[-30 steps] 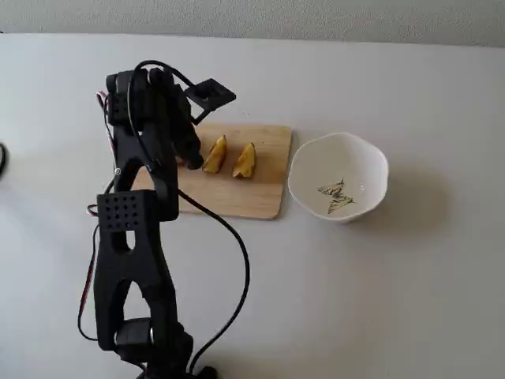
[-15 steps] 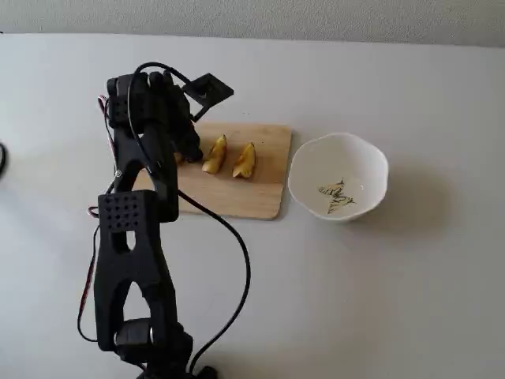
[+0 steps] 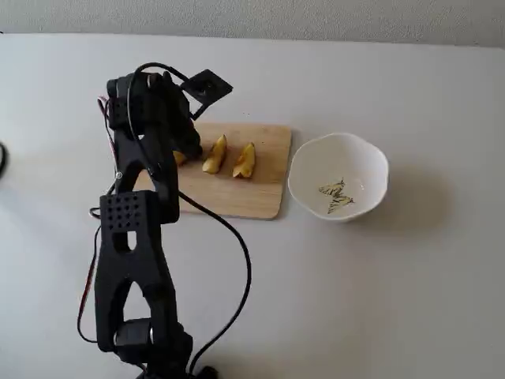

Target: Pick up the third from the right apple slice from the cutting board and place it into the bowl

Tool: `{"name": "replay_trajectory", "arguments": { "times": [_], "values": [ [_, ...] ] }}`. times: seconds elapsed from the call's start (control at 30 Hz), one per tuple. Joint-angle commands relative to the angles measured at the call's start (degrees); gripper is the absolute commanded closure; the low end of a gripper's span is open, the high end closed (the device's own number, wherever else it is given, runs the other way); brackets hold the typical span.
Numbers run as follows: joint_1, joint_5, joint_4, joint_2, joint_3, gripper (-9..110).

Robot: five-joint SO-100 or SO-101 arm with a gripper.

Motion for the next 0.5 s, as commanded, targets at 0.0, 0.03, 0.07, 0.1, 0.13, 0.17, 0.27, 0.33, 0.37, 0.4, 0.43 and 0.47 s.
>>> {"name": "replay_trajectory", "arguments": {
  "times": [0.0, 0.03, 0.07, 0.1, 0.13, 0.17, 0.27, 0.33, 0.37, 0.4, 0.43, 0.47],
  "values": [
    [-1.2, 2.4, 1.7, 0.4, -2.9, 101],
    [-1.4, 3.1, 2.7, 0.4, -5.3, 101],
    [-1.6, 3.9, 3.9, 0.5, -7.7, 101],
    [-1.7, 4.7, 4.8, 1.1, -10.0, 101],
    [-1.7, 5.9, 5.4, 2.8, -10.5, 101],
    [-1.5, 7.2, 5.7, 4.9, -10.5, 101],
    [0.0, 11.4, 6.9, 12.1, -10.5, 101],
    [1.7, 15.0, 7.6, 17.1, -10.5, 101],
    [2.9, 17.4, 7.9, 19.7, -10.5, 101],
    [4.5, 19.9, 8.2, 22.4, -10.5, 101],
    [6.2, 21.7, 8.7, 25.0, -10.5, 101],
    [8.1, 23.5, 9.1, 27.4, -10.5, 101]
  ]
}}
